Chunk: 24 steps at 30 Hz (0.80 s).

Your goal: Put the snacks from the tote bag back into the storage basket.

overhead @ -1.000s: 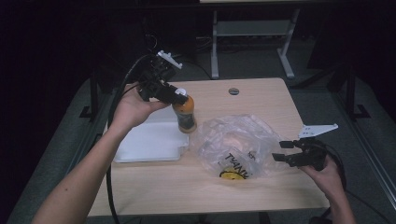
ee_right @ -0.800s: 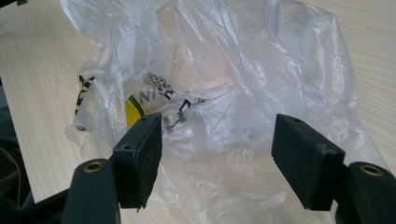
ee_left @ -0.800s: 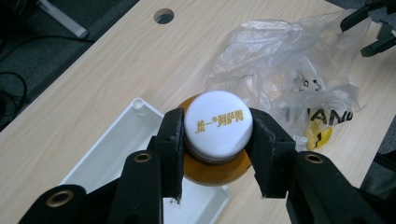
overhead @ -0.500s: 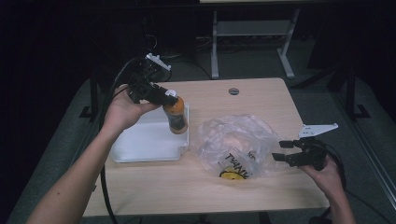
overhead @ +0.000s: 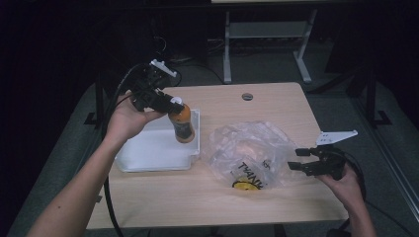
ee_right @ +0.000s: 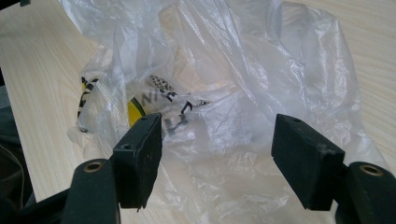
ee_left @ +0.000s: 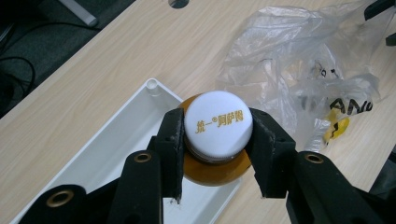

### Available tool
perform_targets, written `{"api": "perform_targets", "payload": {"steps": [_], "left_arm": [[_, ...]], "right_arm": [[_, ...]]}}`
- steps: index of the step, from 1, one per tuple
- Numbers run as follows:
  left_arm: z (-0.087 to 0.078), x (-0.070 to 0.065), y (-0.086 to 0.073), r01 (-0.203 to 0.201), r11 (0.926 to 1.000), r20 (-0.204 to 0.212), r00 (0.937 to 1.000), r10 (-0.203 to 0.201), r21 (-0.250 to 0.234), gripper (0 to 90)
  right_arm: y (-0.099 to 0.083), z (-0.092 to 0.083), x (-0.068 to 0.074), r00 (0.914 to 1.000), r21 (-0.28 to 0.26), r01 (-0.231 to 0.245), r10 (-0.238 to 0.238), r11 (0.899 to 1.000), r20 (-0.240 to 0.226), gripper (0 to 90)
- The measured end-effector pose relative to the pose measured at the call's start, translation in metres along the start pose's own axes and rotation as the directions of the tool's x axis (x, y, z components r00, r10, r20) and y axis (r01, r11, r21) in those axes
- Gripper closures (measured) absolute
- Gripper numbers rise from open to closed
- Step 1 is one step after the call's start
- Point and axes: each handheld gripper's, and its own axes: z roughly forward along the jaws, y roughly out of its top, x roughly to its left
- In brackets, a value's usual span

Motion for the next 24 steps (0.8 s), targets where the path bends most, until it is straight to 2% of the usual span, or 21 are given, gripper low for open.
{"api": "perform_targets", "payload": {"steps": [7,17,19,23,24], "left_arm": [[0.003,0.001,-0.003,-0.001,1.0,0.001,1.0,0.001,0.009,59.5],[0.017,0.007,-0.013,0.024,0.9993,0.008,0.9997,-0.024,0.027,59.5],[0.02,0.008,-0.014,0.015,0.9991,0.01,0.9998,-0.016,0.038,59.5],[0.026,0.007,-0.016,0.025,0.9985,0.017,0.9995,-0.026,0.049,59.6],[0.027,0.007,-0.016,0.015,0.9988,0.01,0.9998,-0.015,0.046,59.6]], "right_arm": [[0.001,0.001,0.0,1.0,-0.001,0.004,-0.004,1.0,-0.003,33.1],[0.0,0.002,-0.001,1.0,-0.005,0.0,0.0,1.0,-0.007,33.1],[0.0,0.001,-0.001,1.0,-0.003,0.002,-0.002,1.0,-0.004,33.1],[0.0,0.001,-0.001,1.0,-0.003,-0.001,0.001,1.0,0.001,33.1],[0.0,0.0,0.0,1.0,-0.003,-0.001,0.001,1.0,0.002,33.1]]}}
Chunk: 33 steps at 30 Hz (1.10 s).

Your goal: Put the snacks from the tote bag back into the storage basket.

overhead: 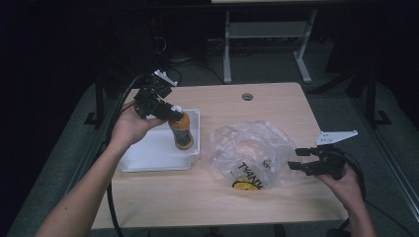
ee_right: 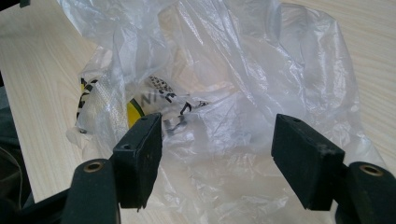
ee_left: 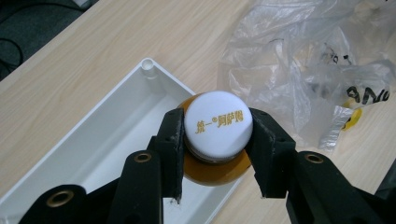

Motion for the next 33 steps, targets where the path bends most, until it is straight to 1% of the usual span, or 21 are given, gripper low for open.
{"api": "perform_targets", "payload": {"steps": [5,8,9,10,11,13,15,16,17,18,19,20,22,23,26,27,30,33], "left_arm": [[0.007,0.001,-0.003,0.017,0.9998,0.005,0.9998,-0.017,0.008,59.5],[0.011,0.001,-0.005,0.019,0.9997,0.003,0.9998,-0.019,0.012,59.5],[0.014,0.001,-0.006,0.026,0.9997,0.002,0.9997,-0.026,0.006,59.5],[0.014,0.001,-0.006,0.021,0.9997,0.003,0.9998,-0.021,0.013,59.5],[0.016,0.001,-0.007,0.03,0.9995,0.005,0.9995,-0.03,0.005,59.5],[0.019,0.002,-0.008,0.039,0.9992,0.006,0.9992,-0.039,0.006,59.6],[0.022,0.002,-0.009,0.039,0.9992,0.005,0.9992,-0.039,0.008,59.6],[0.023,0.002,-0.009,0.03,0.9995,0.003,0.9995,-0.03,0.012,59.5],[0.024,0.002,-0.01,0.03,0.9995,0.004,0.9995,-0.03,0.013,59.5],[0.026,0.002,-0.01,0.022,0.9994,0.005,0.9997,-0.022,0.026,59.6],[0.027,0.001,-0.01,0.03,0.9994,0.006,0.9995,-0.03,0.021,59.5],[0.027,0.001,-0.011,0.02,0.9994,0.007,0.9998,-0.02,0.029,59.6],[0.031,0.001,-0.012,0.024,0.9992,0.009,0.9997,-0.025,0.031,59.6],[0.032,0.0,-0.012,0.018,0.9992,0.007,0.9998,-0.018,0.037,59.6],[0.035,0.0,-0.014,0.029,0.9989,0.015,0.9994,-0.03,0.038,59.5],[0.036,0.0,-0.014,0.025,0.999,0.016,0.9995,-0.026,0.037,59.5],[0.04,-0.001,-0.015,0.033,0.9985,0.018,0.9993,-0.034,0.045,59.6],[0.042,0.0,-0.016,0.025,0.9983,0.019,0.9995,-0.026,0.052,59.6]], "right_arm": [[-0.001,0.0,0.0,1.0,-0.002,0.01,-0.01,1.0,0.0,33.1],[-0.001,-0.001,-0.001,0.9999,-0.004,0.01,-0.01,1.0,0.003,33.1],[-0.001,-0.001,-0.001,0.9999,-0.004,0.01,-0.01,1.0,0.002,33.1],[-0.001,-0.002,-0.001,1.0,-0.005,0.009,-0.009,1.0,0.002,33.1],[-0.001,-0.001,-0.001,1.0,-0.005,0.01,-0.01,1.0,0.002,33.0],[-0.001,-0.001,-0.001,1.0,-0.004,0.01,-0.01,1.0,0.001,33.0],[-0.001,0.0,-0.001,0.9999,-0.003,0.013,-0.013,1.0,0.001,33.0],[-0.001,0.0,-0.001,0.9999,-0.002,0.012,-0.012,1.0,0.0,33.0],[-0.001,0.0,-0.001,0.9999,-0.003,0.011,-0.011,1.0,0.002,33.0],[-0.001,-0.001,-0.002,0.9999,-0.003,0.012,-0.012,1.0,0.003,33.1],[-0.001,-0.002,-0.001,1.0,-0.003,0.008,-0.008,1.0,0.004,33.0],[-0.001,-0.002,-0.002,0.9999,-0.005,0.009,-0.009,1.0,0.006,33.1],[-0.001,-0.002,-0.002,0.9999,-0.005,0.013,-0.013,1.0,0.005,33.0],[-0.001,-0.002,-0.001,1.0,-0.003,0.008,-0.008,1.0,0.004,33.0],[-0.001,-0.001,-0.001,0.9999,-0.004,0.014,-0.014,1.0,0.003,33.0],[-0.001,-0.001,-0.001,0.9999,-0.004,0.012,-0.012,1.0,0.002,33.0],[0.0,-0.001,-0.001,0.9998,-0.008,0.018,-0.018,1.0,0.002,33.0],[0.0,-0.001,-0.001,0.9998,-0.009,0.017,-0.017,1.0,0.001,33.0]]}}
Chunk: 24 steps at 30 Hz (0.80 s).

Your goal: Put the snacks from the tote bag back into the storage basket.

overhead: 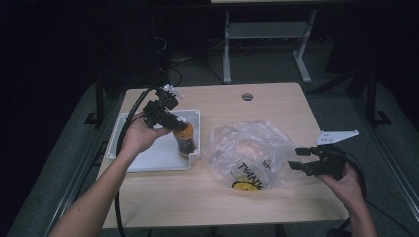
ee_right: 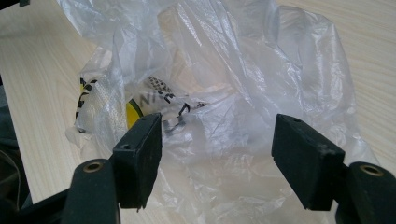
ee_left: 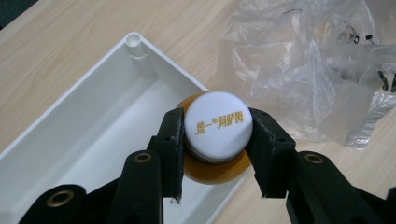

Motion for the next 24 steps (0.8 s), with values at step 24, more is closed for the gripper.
{"api": "perform_targets", "payload": {"steps": [24], "left_arm": [[0.015,0.002,-0.008,0.021,0.9995,0.007,0.9998,-0.021,0.025,59.5]], "right_arm": [[0.001,-0.001,0.001,1.0,-0.004,-0.001,0.001,1.0,0.002,32.7]]}}
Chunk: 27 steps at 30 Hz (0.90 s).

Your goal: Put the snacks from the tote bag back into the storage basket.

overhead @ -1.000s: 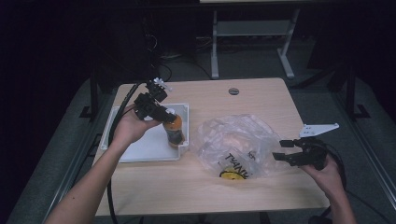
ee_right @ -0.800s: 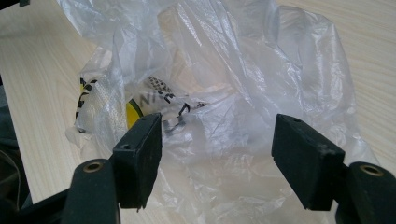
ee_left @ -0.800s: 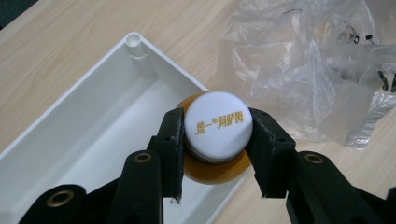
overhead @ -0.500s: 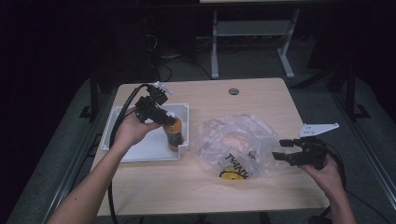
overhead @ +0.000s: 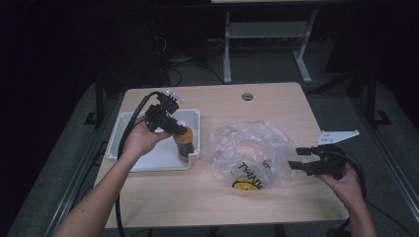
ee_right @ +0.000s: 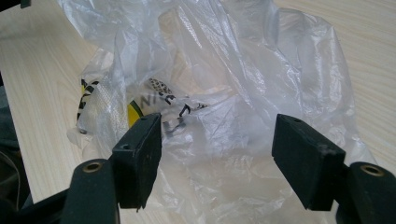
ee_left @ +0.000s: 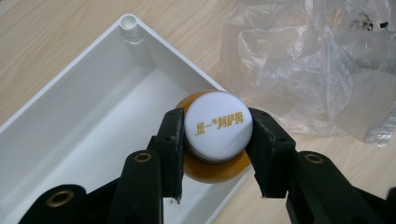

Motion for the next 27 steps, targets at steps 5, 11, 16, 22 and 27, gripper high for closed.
{"api": "perform_targets", "payload": {"steps": [5,11,16,22,27], "left_arm": [[0.0035,-0.0003,-0.0011,-0.002,1.0,-0.004,1.0,0.003,0.009,59.5],[0.005,0.0001,-0.0019,0.002,0.9999,-0.002,1.0,-0.002,0.012,59.5],[0.007,0.0004,-0.0015,-0.004,0.9999,0.0,1.0,0.004,0.014,59.5],[0.0099,0.0006,-0.0015,-0.006,0.9997,-0.003,1.0,0.006,0.024,59.5],[0.0099,0.0013,-0.0035,0.003,0.9999,0.001,1.0,-0.003,0.01,59.5]], "right_arm": [[-0.0002,-0.0015,0.0001,1.0,-0.002,0.002,-0.002,1.0,0.0,32.8],[-0.0008,-0.0009,-0.0002,1.0,-0.002,0.006,-0.006,1.0,0.0,32.7],[-0.0011,-0.0013,-0.0006,1.0,-0.006,0.005,-0.005,1.0,-0.002,32.7],[-0.0015,-0.0005,-0.002,1.0,-0.003,0.003,-0.003,1.0,-0.001,32.6],[-0.0026,-0.0009,-0.0023,1.0,0.0,0.0,0.0,1.0,-0.001,32.7]]}}
